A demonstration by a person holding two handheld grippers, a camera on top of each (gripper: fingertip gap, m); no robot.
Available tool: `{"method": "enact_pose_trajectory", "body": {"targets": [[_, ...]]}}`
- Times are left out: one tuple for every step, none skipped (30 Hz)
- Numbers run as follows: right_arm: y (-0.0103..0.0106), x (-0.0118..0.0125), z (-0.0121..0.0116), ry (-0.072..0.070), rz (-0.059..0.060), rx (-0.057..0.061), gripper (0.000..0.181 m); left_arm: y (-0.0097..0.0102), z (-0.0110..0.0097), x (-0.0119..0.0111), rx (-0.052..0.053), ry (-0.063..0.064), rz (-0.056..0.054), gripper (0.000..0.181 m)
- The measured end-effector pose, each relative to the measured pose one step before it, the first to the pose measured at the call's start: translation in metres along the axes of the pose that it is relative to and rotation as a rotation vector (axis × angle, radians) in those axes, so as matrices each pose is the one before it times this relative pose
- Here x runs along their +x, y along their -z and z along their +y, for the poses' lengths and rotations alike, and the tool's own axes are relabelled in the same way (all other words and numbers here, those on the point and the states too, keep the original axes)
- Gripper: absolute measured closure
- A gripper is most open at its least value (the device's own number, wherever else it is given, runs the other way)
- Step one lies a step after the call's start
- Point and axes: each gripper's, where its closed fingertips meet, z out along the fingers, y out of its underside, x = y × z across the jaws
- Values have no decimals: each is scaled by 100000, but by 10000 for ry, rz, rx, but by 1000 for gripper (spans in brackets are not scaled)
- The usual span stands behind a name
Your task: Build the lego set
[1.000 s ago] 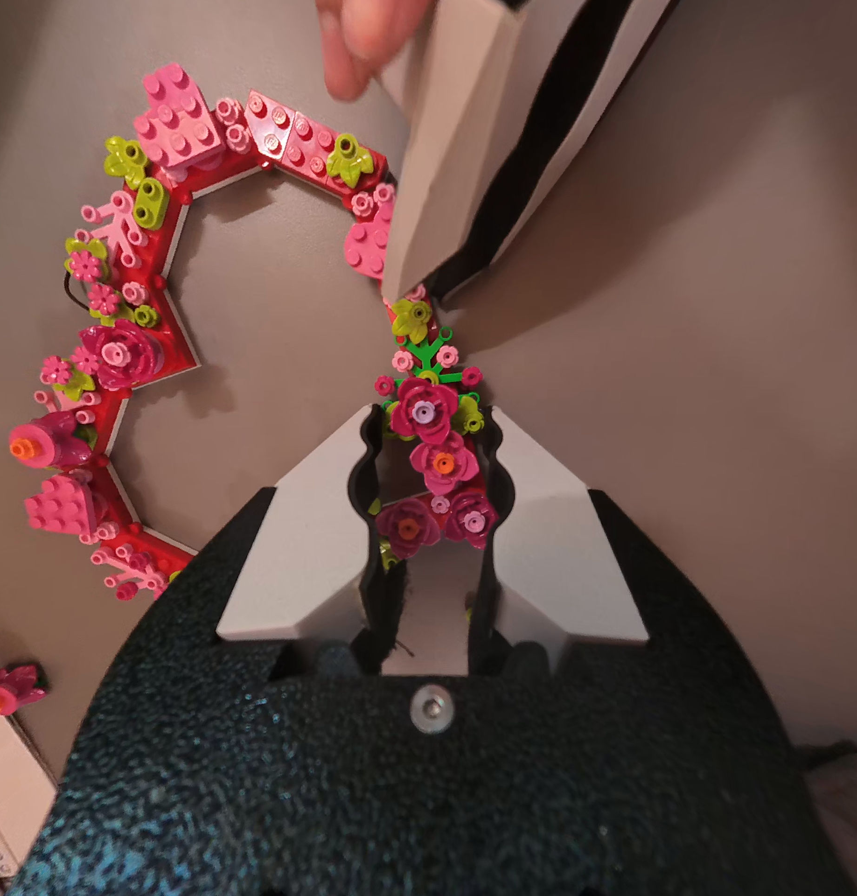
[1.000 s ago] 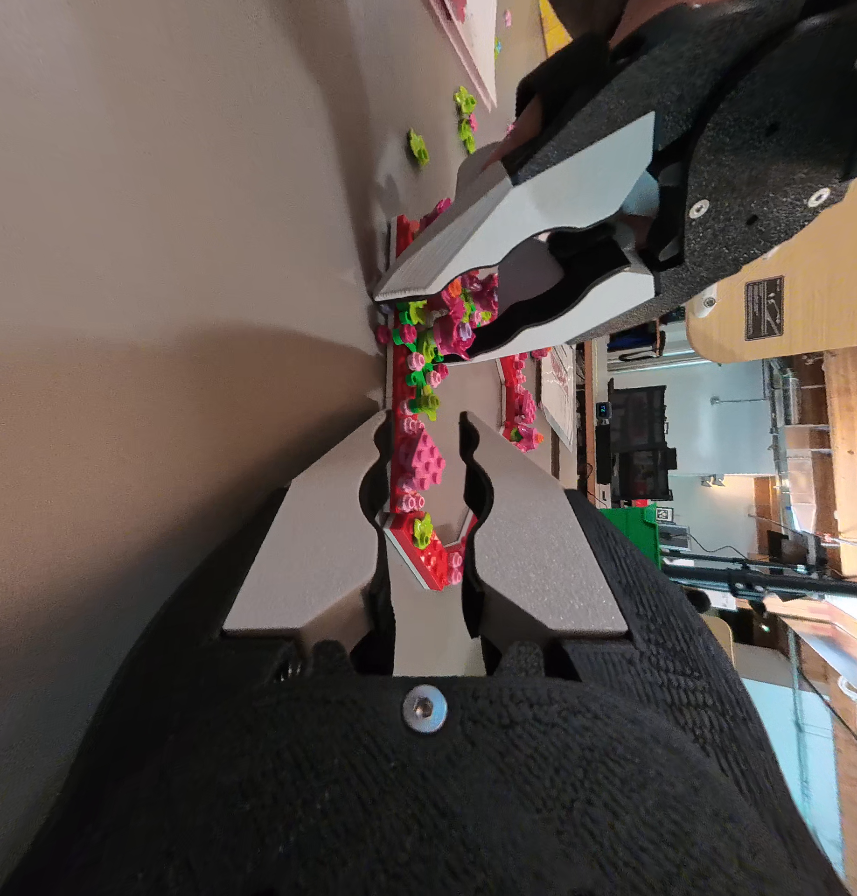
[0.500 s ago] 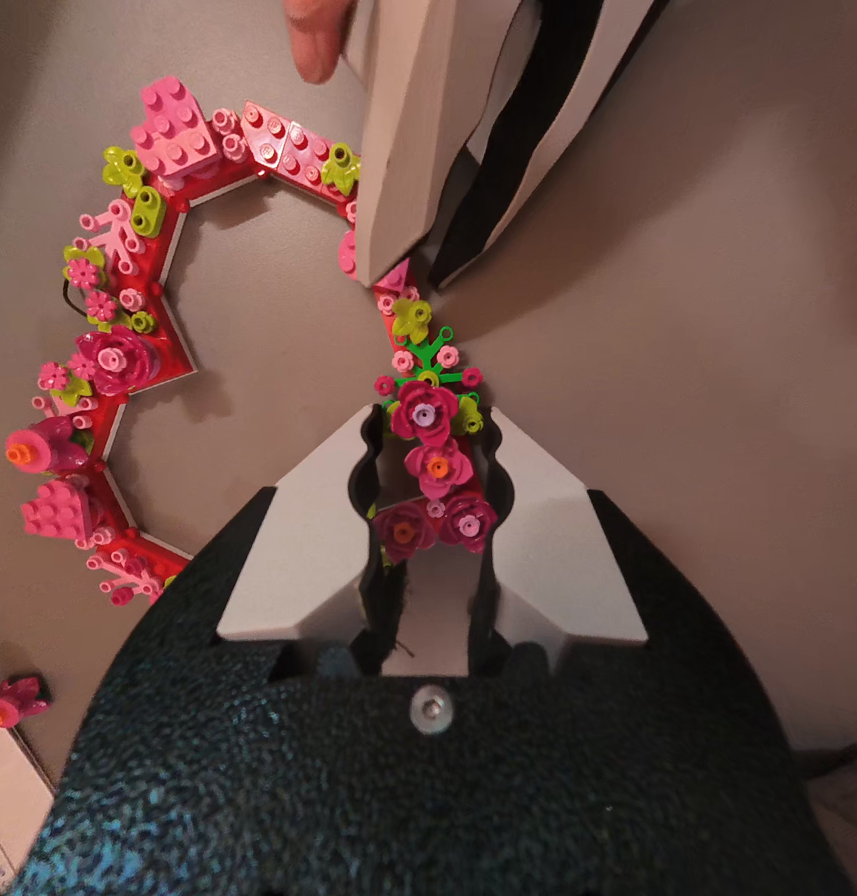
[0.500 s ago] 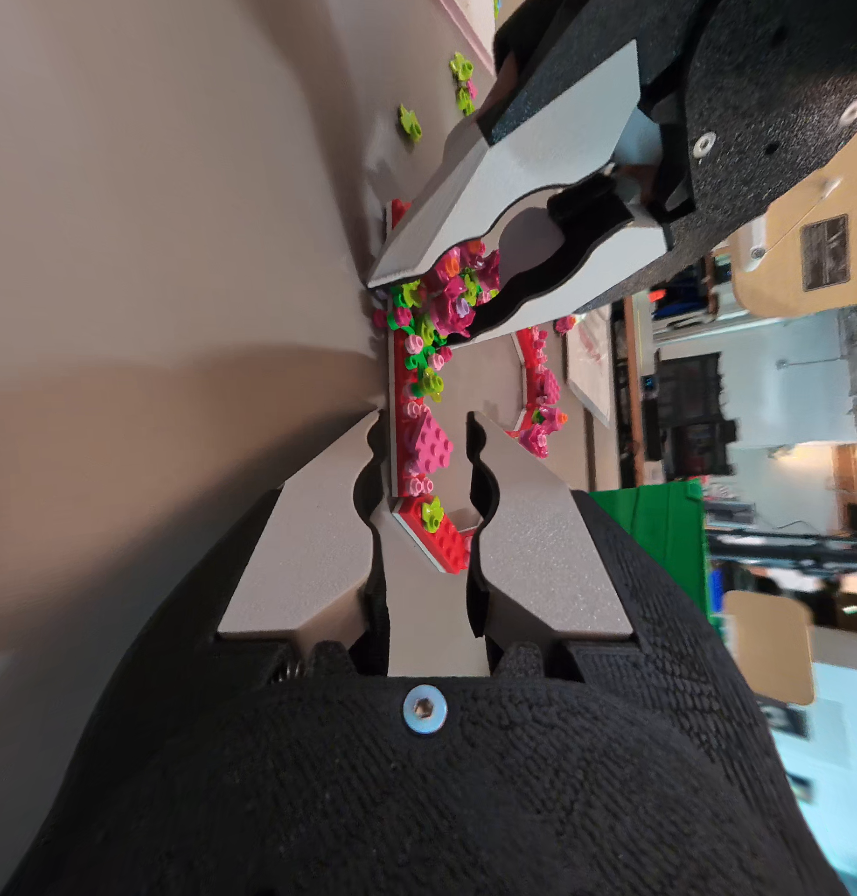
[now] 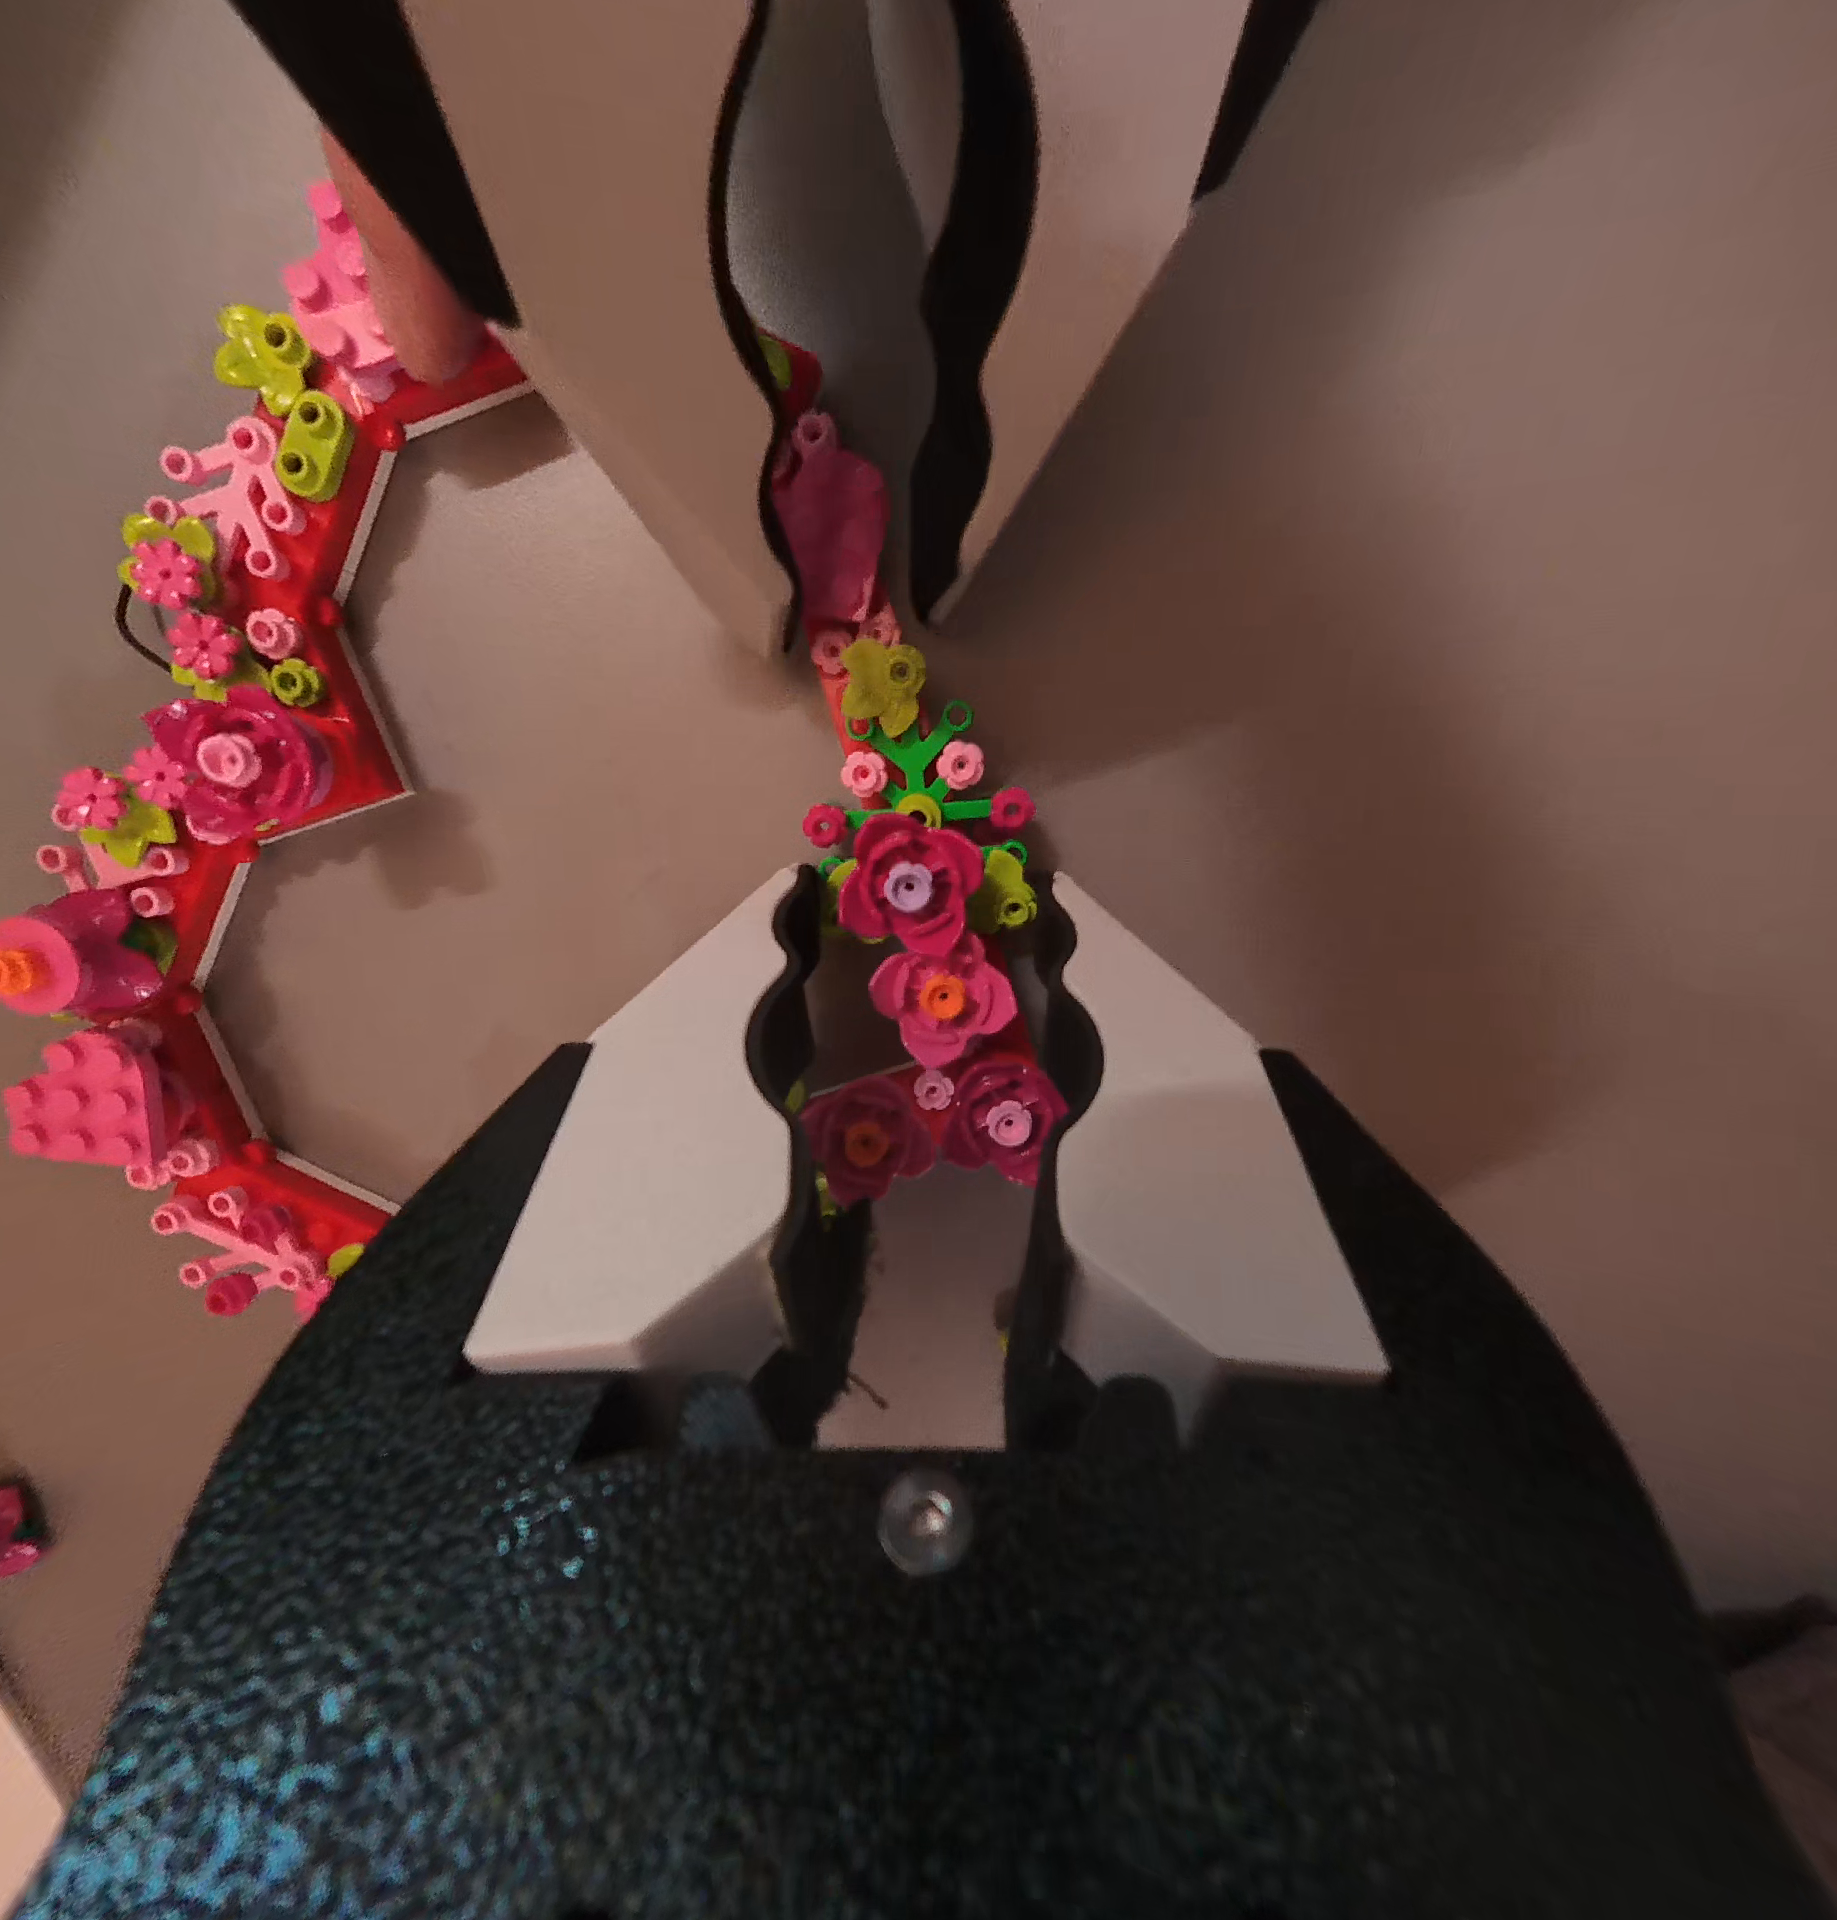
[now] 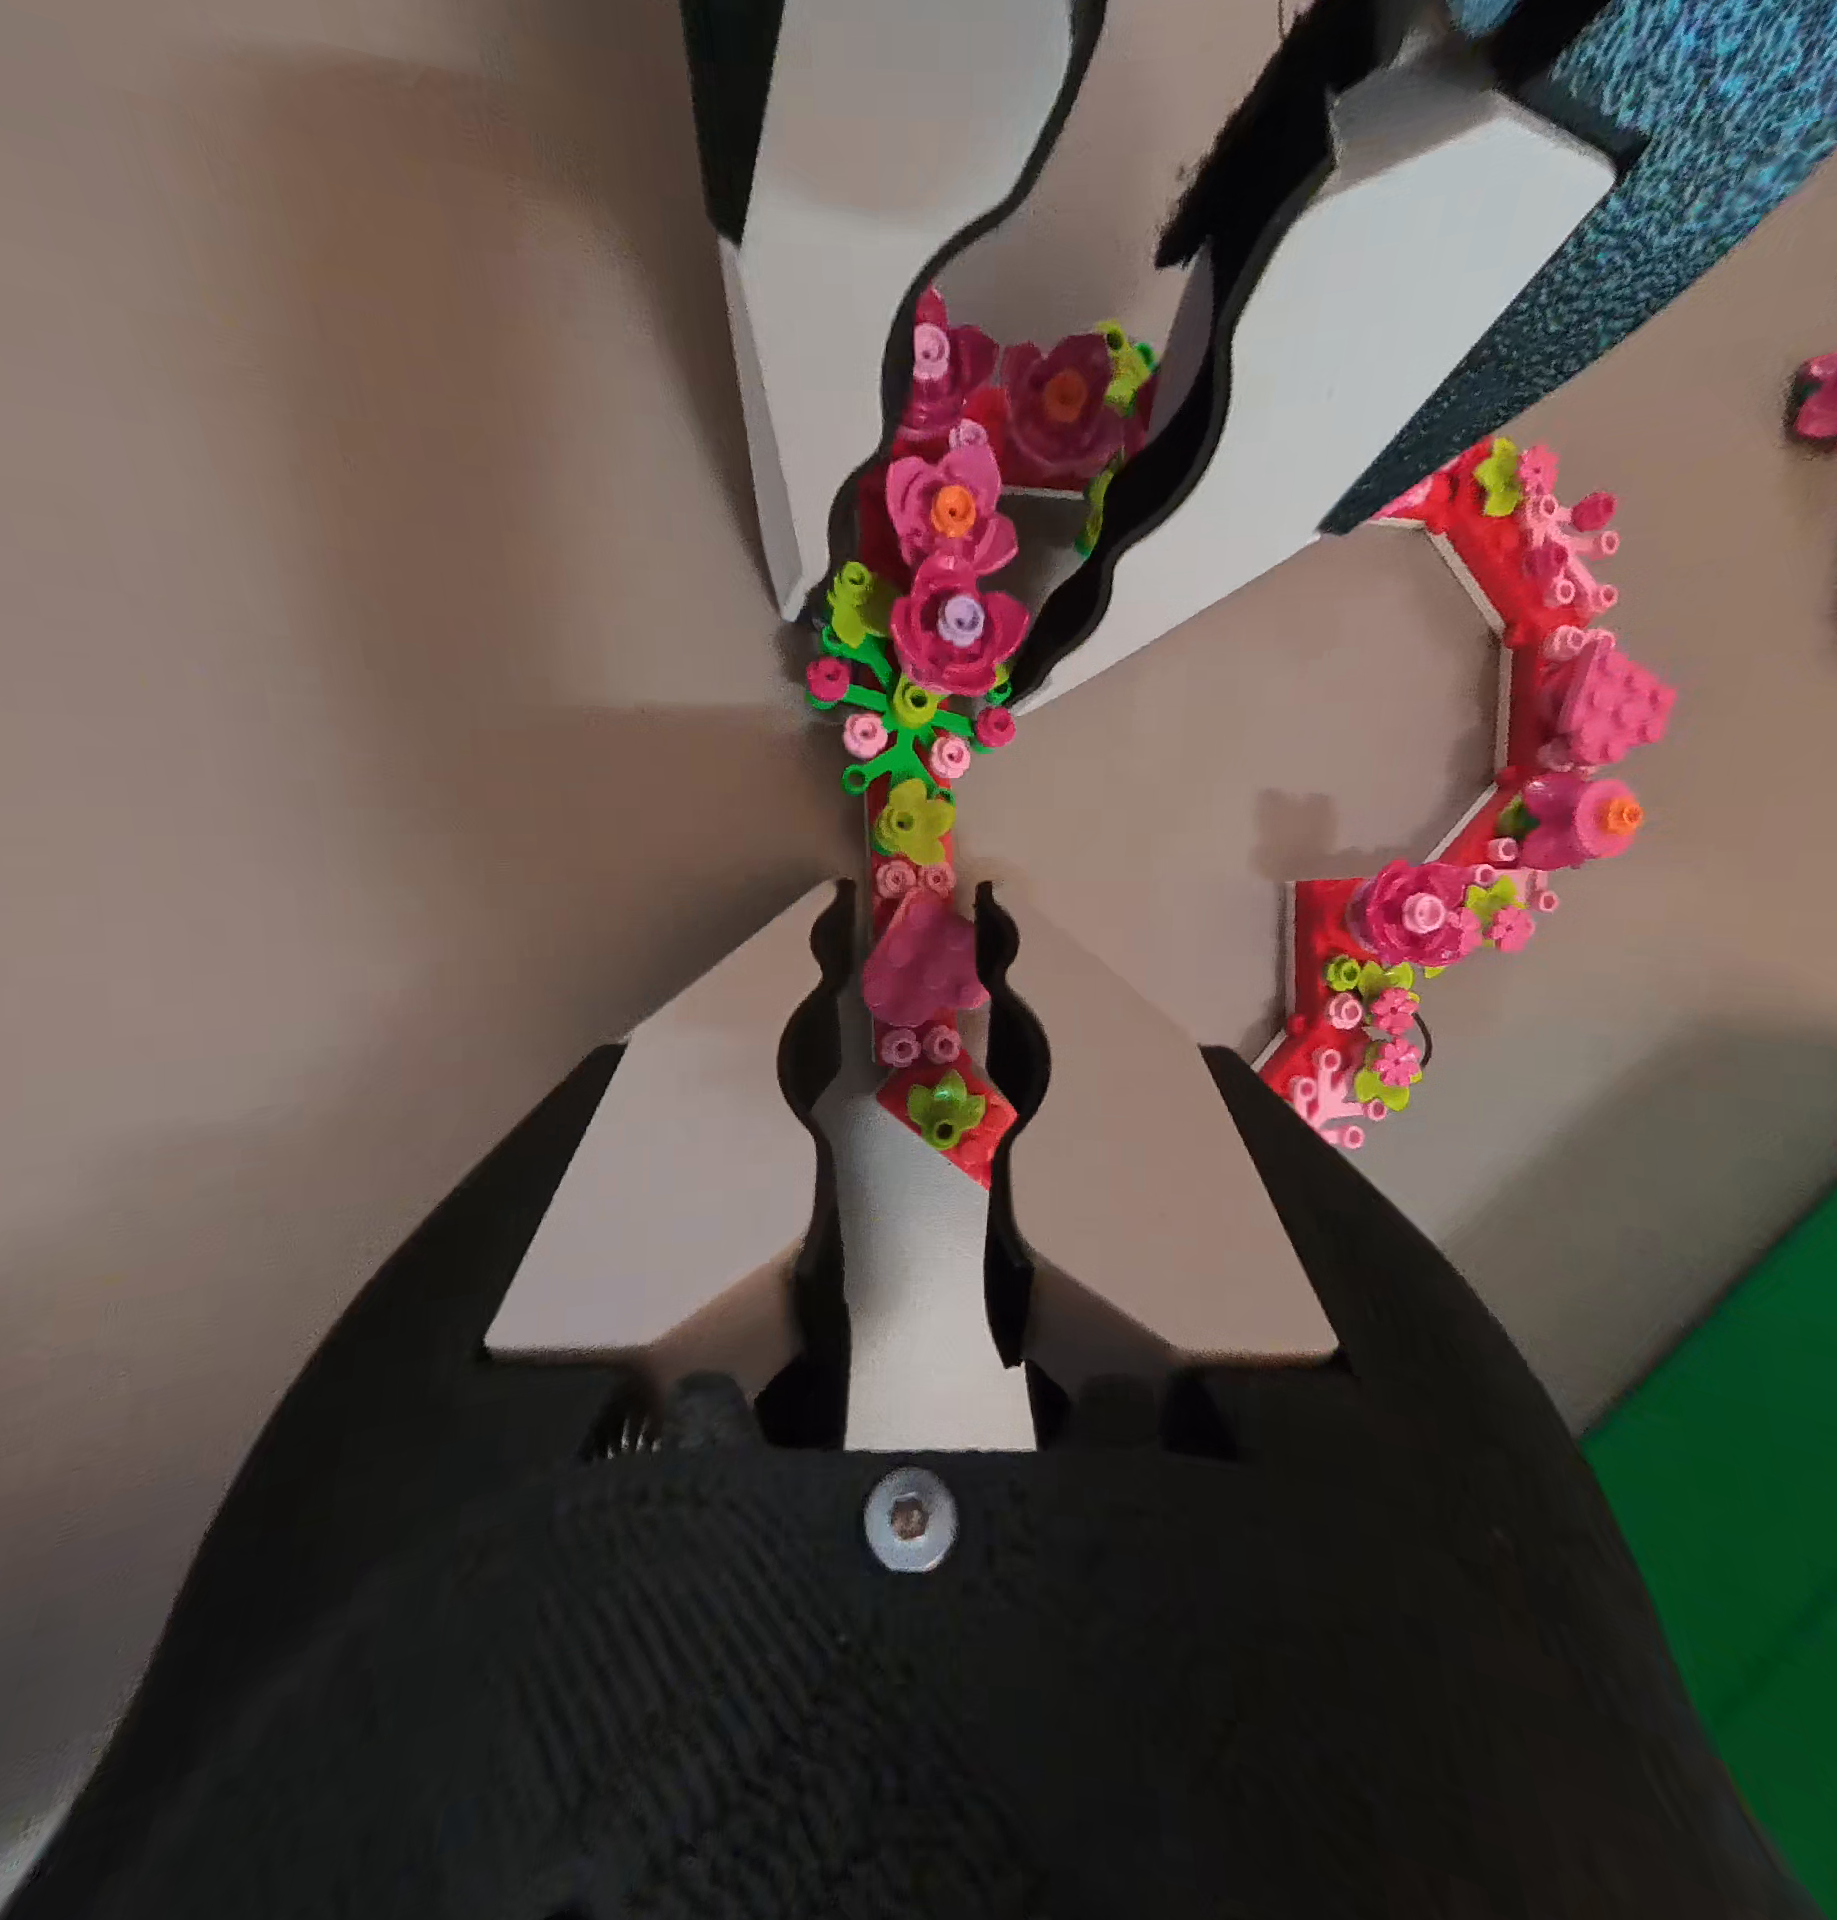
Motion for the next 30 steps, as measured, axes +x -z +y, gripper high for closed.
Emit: {"method": "enact_pose_trajectory", "body": {"targets": [[34,-3,25,-42,-193,-86,162,56,85,-77,70,107,53,142],[49,-100,25,-50,-197,-70,163,55,71,-121,39,79,4,142],[39,14,77,10,-80,-71,163,29,84,-86,-3,37,-15,142],[9,29,36,21,-26,-24,164,-8,-14,-61,34,-3,-24,142],[-14,6,-1,8,-10,22,165,-12,-1,-17,3,-28,-14,142],[-40,30,-13,-48,1,36,165,-4,18,-13,-8,-51,-26,141],[-51,-14,-14,-62,-27,59,166,-11,26,-9,-15,-70,-35,142],[-74,-25,-35,-2,-29,84,166,-4,18,3,2,-69,-27,142],[-78,-34,6,41,-17,64,166,-19,-35,75,40,-69,30,141],[-19,-19,-25,19,-18,67,166,-9,-59,59,64,-65,41,142],[-10,-11,-8,15,-12,61,166,18,-71,84,70,-51,63,142],[-32,-23,-15,78,8,75,166,6,-31,-11,51,-21,13,142],[-41,-24,-22,106,9,84,166,16,-33,-13,50,-27,14,142],[-12,-72,-31,103,-38,97,167,14,-37,-15,60,-45,8,142],[6,-129,-47,69,-100,107,167,-5,-30,27,45,-59,15,142],[-1,-78,-52,-19,-91,107,168,0,1,-3,9,-37,-7,142],[-6,-21,-16,-65,-50,105,168,-7,7,-34,-12,-27,-29,142],[18,-1,-3,-33,-41,104,168,-24,-3,1,-10,-18,-11,141],[9,1,-9,-17,-32,107,168,-14,-6,-12,-13,-9,-15,141],[6,4,-9,-49,-34,104,168,-14,38,5,-28,-11,-9,141],[14,4,-12,-30,-41,84,168,-1,42,9,-26,-25,-12,141],[8,4,-8,-12,-34,80,168,6,57,23,-23,-36,1,141],[7,3,-6,-20,-37,72,168,15,30,-20,-5,-26,-13,141],[11,10,-14,-29,-41,66,168,0,1,-17,17,-13,-2,141],[4,6,-8,-25,-38,60,168,-4,-51,-41,46,4,-17,141],[10,1,0,-16,-30,49,168,-5,-75,-14,53,17,9,141],[15,12,-6,-15,-21,38,168,8,-51,-32,40,16,-6,141],[8,30,2,0,-7,31,168,1,-88,-30,50,-3,-20,141],[26,20,-7,11,3,19,168,-6,-80,-27,44,-16,-17,141],[9,17,11,13,3,3,168,-15,-6,-31,-3,0,-14,141]]}}
